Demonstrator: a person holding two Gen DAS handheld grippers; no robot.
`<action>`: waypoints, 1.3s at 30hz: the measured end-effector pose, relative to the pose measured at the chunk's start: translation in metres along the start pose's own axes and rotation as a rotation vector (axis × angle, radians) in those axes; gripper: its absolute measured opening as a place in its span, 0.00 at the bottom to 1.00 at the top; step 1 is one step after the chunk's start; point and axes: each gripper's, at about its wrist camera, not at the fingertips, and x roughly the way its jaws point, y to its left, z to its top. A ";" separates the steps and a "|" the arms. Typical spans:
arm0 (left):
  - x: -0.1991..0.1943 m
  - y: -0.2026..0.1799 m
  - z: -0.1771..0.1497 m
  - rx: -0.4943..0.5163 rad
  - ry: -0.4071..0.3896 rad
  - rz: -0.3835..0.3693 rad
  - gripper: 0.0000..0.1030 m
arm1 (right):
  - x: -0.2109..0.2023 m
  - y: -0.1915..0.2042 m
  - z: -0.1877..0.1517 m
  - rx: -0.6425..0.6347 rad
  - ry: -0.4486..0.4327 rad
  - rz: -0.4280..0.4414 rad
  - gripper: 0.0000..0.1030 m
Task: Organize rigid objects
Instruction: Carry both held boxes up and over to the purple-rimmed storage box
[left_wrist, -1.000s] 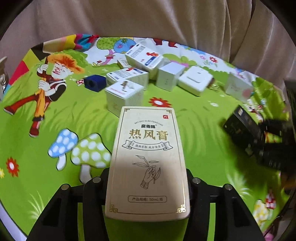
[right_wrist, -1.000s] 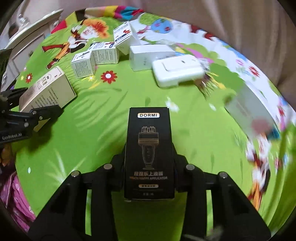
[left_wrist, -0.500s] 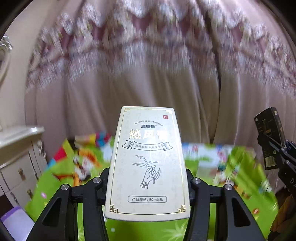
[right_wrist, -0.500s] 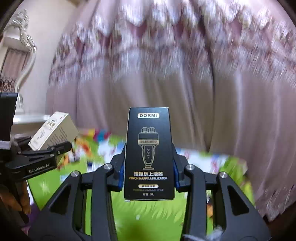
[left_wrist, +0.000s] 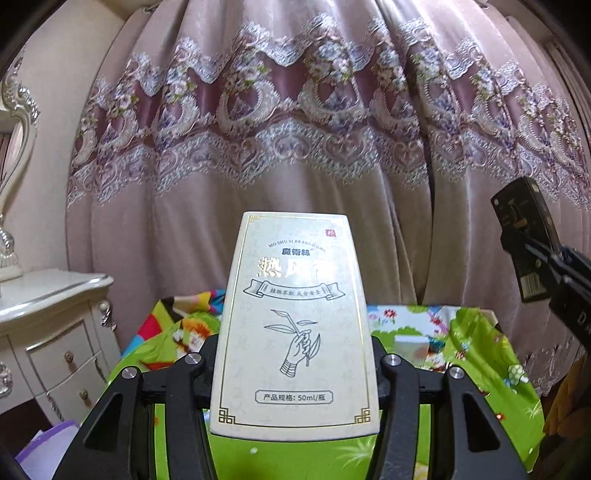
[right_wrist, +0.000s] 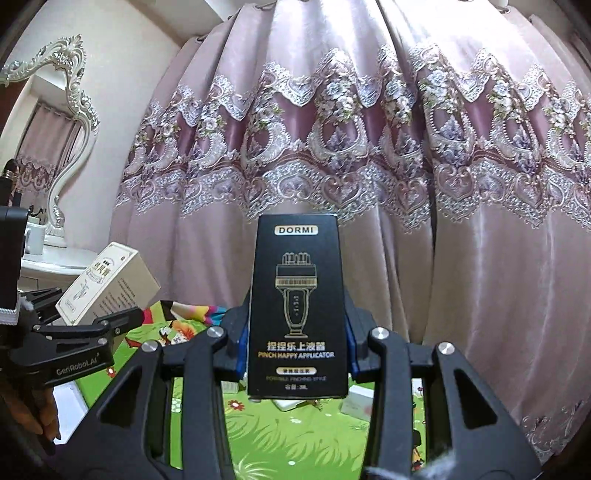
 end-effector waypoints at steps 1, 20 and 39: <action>0.000 0.004 -0.004 -0.004 0.017 0.005 0.51 | 0.002 0.002 0.000 0.002 0.010 0.010 0.42; -0.033 0.122 -0.058 -0.095 0.297 0.257 0.51 | 0.071 0.113 -0.009 0.029 0.414 0.531 0.42; -0.060 0.217 -0.157 -0.368 0.591 0.415 0.51 | 0.081 0.284 -0.089 -0.261 0.774 0.944 0.42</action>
